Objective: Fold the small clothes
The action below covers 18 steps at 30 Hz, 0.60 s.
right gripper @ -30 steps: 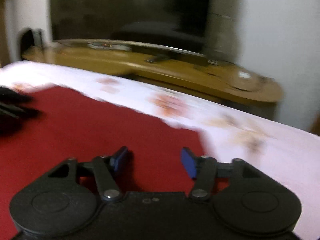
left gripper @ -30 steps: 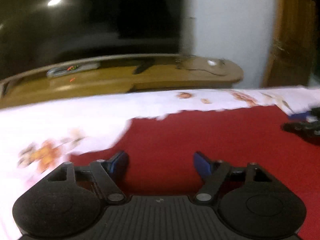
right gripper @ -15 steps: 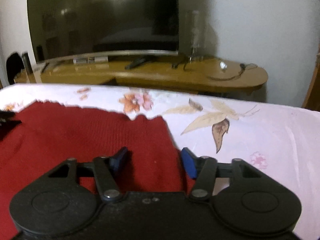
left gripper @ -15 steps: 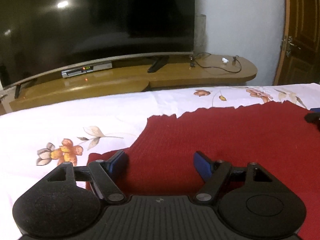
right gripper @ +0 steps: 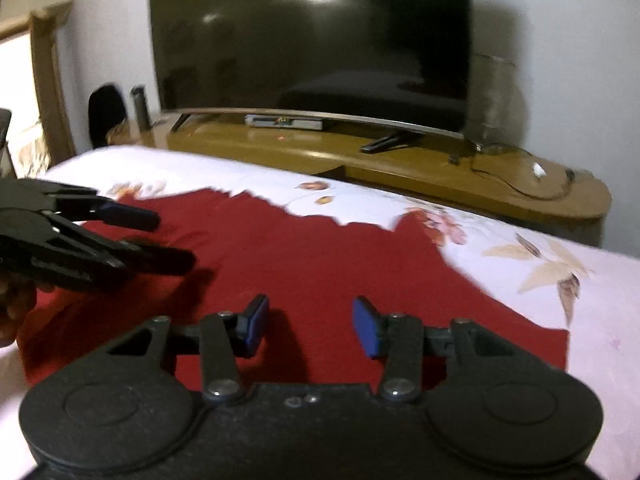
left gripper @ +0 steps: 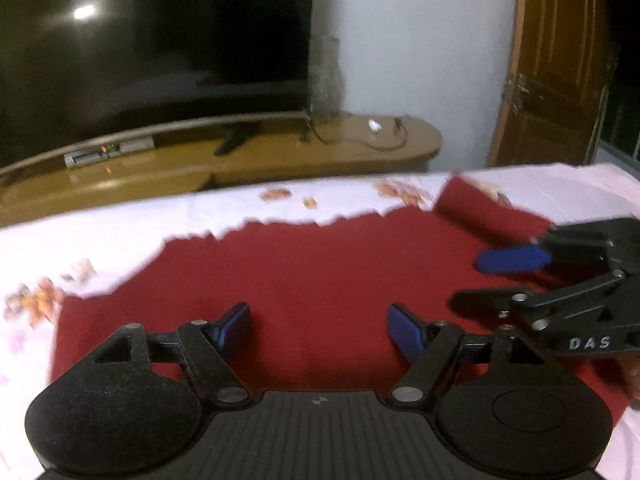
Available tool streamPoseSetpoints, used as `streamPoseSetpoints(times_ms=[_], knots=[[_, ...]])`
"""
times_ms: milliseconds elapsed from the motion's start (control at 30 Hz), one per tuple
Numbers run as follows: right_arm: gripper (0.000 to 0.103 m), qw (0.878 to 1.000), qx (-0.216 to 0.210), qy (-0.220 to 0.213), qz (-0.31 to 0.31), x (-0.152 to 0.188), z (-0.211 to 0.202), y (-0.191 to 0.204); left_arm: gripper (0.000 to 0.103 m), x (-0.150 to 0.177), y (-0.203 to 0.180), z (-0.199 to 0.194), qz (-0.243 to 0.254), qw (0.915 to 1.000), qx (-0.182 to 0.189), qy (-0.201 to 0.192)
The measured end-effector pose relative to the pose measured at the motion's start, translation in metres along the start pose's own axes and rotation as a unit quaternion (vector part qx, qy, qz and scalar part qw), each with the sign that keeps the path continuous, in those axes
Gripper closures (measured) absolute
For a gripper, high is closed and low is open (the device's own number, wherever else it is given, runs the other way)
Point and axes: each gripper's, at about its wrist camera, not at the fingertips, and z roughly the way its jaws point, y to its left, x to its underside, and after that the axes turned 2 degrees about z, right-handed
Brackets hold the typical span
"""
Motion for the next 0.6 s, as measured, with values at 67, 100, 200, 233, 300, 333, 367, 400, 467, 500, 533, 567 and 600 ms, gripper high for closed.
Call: streamPoseSetpoints(times_ms=[67, 100, 200, 233, 300, 333, 367, 400, 467, 500, 533, 567, 600], knots=[[0.046, 1.000, 0.005, 0.008, -0.018, 0.002, 0.006, 0.007, 0.028, 0.008, -0.003, 0.004, 0.013, 0.9999, -0.005, 0.005], [0.046, 1.000, 0.005, 0.017, -0.022, 0.004, 0.008, 0.009, 0.028, 0.011, -0.002, 0.004, 0.013, 0.9999, -0.002, 0.002], [0.052, 0.999, 0.009, 0.022, -0.043, 0.008, 0.005, 0.006, 0.028, 0.015, 0.007, -0.003, 0.018, 0.9998, -0.006, 0.004], [0.052, 0.997, 0.030, 0.022, -0.060, 0.010, 0.003, 0.003, 0.028, 0.019, 0.012, -0.008, 0.028, 0.9995, -0.014, 0.005], [0.051, 0.996, 0.057, 0.025, -0.067, 0.015, -0.006, -0.014, 0.028, 0.029, 0.030, -0.020, 0.029, 0.9992, -0.027, 0.003], [0.051, 0.997, 0.060, 0.031, -0.046, 0.018, -0.012, -0.031, 0.028, 0.033, 0.040, -0.026, 0.022, 0.9994, -0.028, 0.001], [0.051, 0.997, 0.061, 0.036, -0.023, 0.023, -0.020, -0.049, 0.028, 0.039, 0.052, -0.032, 0.010, 0.9997, -0.021, -0.003], [0.051, 0.997, 0.068, 0.038, -0.013, 0.028, -0.027, -0.061, 0.028, 0.042, 0.059, -0.036, -0.002, 0.9999, -0.014, -0.009], [0.051, 0.997, 0.071, 0.039, 0.002, 0.037, -0.039, -0.077, 0.028, 0.044, 0.059, -0.038, 0.009, 0.9990, -0.042, -0.007], [0.051, 0.997, 0.069, 0.039, 0.013, 0.039, -0.042, -0.080, 0.028, 0.044, 0.060, -0.037, 0.005, 0.9991, -0.043, -0.007], [0.051, 0.997, 0.069, 0.039, 0.018, 0.039, -0.042, -0.080, 0.028, 0.043, 0.061, -0.036, -0.006, 0.9990, -0.044, -0.007], [0.051, 0.996, 0.073, 0.040, 0.018, 0.038, -0.042, -0.078, 0.028, 0.041, 0.060, -0.038, -0.009, 0.9988, -0.048, -0.004], [0.053, 0.996, 0.081, 0.040, 0.025, 0.035, -0.041, -0.074, 0.028, 0.037, 0.056, -0.042, -0.009, 0.9984, -0.055, -0.004]])
